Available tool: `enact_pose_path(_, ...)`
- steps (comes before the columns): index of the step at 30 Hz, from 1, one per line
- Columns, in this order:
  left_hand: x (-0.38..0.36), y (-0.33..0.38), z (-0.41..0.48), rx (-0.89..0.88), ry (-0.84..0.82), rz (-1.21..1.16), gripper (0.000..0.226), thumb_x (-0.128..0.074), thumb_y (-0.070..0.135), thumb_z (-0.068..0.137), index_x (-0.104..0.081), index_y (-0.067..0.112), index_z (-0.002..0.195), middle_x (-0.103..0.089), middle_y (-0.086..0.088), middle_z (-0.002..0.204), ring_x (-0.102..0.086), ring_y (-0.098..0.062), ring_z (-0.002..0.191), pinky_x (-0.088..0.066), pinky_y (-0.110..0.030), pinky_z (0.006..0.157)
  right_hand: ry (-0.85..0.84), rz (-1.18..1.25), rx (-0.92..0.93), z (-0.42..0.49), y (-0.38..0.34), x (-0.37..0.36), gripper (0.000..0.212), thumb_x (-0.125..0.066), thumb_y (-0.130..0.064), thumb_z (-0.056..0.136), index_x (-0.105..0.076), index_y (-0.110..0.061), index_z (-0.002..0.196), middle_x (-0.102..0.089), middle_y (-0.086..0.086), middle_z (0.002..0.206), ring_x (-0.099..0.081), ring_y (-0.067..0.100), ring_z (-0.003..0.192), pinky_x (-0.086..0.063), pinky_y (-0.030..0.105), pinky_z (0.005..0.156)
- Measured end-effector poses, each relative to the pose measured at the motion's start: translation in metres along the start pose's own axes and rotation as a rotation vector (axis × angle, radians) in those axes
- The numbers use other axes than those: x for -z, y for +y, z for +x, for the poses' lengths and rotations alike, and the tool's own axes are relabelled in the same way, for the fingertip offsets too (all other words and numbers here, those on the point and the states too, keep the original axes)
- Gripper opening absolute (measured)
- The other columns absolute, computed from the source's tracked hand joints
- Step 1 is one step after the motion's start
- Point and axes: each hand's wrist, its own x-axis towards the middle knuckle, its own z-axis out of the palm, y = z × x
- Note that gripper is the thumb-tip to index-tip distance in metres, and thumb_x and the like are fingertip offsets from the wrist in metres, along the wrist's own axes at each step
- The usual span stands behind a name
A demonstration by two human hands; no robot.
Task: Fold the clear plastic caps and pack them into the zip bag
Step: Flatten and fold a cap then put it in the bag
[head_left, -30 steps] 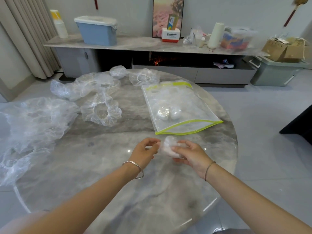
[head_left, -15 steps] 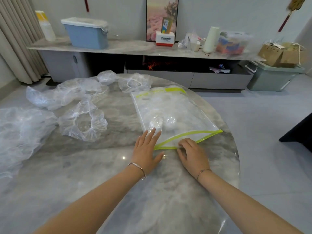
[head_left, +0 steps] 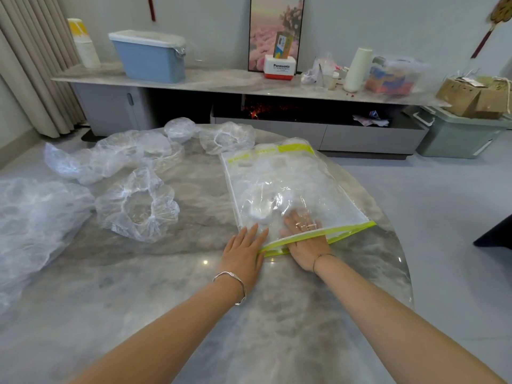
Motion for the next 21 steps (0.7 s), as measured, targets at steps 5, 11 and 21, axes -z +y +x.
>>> enact_pose_path(5, 0.012, -0.023, -0.007, -0.024, -0.049, 0.019, 0.068, -0.016, 0.067, 0.089, -0.002, 0.036, 0.148, 0.003, 0.008, 0.158, 0.002, -0.015, 0.145, 0.004, -0.032, 0.115, 0.007, 0.013, 0.036, -0.011, 0.0, -0.001, 0.054, -0.021, -0.044, 0.101, -0.008, -0.029, 0.151, 0.007, -0.005, 0.159, 0.007, 0.017, 0.146, 0.006, 0.033, 0.116)
enact_pose_path(11, 0.052, -0.105, -0.027, 0.356, 0.066, 0.25, 0.078, -0.013, 0.068, 0.089, 0.018, 0.024, 0.146, 0.018, -0.009, 0.155, 0.016, -0.032, 0.143, 0.014, -0.043, 0.113, 0.004, -0.051, 0.165, -0.062, 0.003, 0.004, 0.099, 0.027, -0.076, 0.067, -0.008, -0.035, 0.15, 0.002, -0.012, 0.158, 0.006, 0.01, 0.146, 0.016, 0.027, 0.112)
enact_pose_path(21, 0.058, -0.118, -0.103, 0.325, -0.246, 0.138, 0.078, -0.023, 0.064, 0.092, 0.008, 0.021, 0.15, 0.011, -0.003, 0.158, 0.007, -0.024, 0.145, -0.001, -0.037, 0.116, -0.052, -0.036, 0.217, -0.107, -0.031, 0.026, 0.111, 0.03, -0.081, 0.058, -0.011, -0.035, 0.15, 0.018, -0.021, 0.146, 0.01, 0.008, 0.145, 0.014, 0.023, 0.111)
